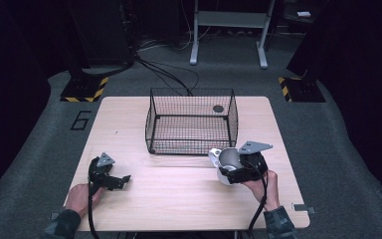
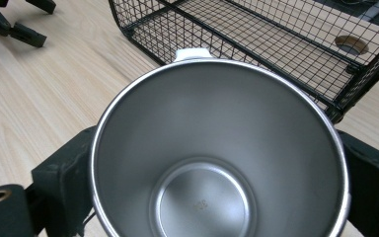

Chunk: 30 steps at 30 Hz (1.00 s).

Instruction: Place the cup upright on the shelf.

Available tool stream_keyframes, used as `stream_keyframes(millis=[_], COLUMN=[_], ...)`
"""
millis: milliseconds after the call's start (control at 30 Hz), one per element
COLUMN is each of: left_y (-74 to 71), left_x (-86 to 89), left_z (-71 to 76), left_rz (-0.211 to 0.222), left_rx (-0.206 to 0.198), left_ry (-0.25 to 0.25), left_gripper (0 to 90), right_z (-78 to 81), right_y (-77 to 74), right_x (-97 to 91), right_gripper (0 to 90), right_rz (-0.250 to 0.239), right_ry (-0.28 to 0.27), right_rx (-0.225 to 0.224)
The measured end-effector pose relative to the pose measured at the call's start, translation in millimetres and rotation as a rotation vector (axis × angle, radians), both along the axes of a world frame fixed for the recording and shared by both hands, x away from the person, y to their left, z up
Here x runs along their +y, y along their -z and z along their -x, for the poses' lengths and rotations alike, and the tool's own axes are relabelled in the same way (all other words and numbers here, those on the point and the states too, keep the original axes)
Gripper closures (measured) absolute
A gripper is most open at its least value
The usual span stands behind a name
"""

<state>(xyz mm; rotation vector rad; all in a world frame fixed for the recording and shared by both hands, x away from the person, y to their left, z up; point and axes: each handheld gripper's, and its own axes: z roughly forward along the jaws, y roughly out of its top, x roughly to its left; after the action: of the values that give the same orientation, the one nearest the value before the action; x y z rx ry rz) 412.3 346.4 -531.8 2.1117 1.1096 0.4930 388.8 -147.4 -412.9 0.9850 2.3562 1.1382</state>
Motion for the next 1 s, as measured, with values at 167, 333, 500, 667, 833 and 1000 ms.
stream_keyframes(millis=[167, 333, 500, 667, 833, 1000], left_y=[-0.4, -0.3, -0.4, -0.4, -0.2, 0.0], left_x=[0.0, 0.1, 0.0, 0.1, 0.0, 0.0], left_z=[0.1, 0.0, 0.1, 0.0, 0.1, 0.0], left_rz=[-0.003, -0.003, -0.003, -0.003, -0.002, 0.0], left_rx=[0.003, 0.003, 0.003, 0.004, 0.002, 0.0], left_ry=[0.0, 0.002, 0.0, 0.002, -0.001, 0.0], left_gripper=[0.1, 0.1, 0.1, 0.1, 0.1, 0.1], right_z=[0.0, 0.2, -1.4, -2.5, -2.2, -3.6], right_y=[-6.0, -13.1, -16.4, -19.0, -27.5, -34.7], right_x=[1.5, 5.0, 6.8, 8.3, 8.7, 8.2], right_gripper=[5.9, 6.0, 6.0, 6.0, 6.0, 6.0], right_rz=[-0.01, -0.013, -0.013, -0.017, -0.024, -0.028], right_ry=[-0.011, -0.012, -0.019, -0.026, -0.029, -0.035], right_rx=[-0.005, -0.014, -0.014, -0.012, -0.021, -0.027])
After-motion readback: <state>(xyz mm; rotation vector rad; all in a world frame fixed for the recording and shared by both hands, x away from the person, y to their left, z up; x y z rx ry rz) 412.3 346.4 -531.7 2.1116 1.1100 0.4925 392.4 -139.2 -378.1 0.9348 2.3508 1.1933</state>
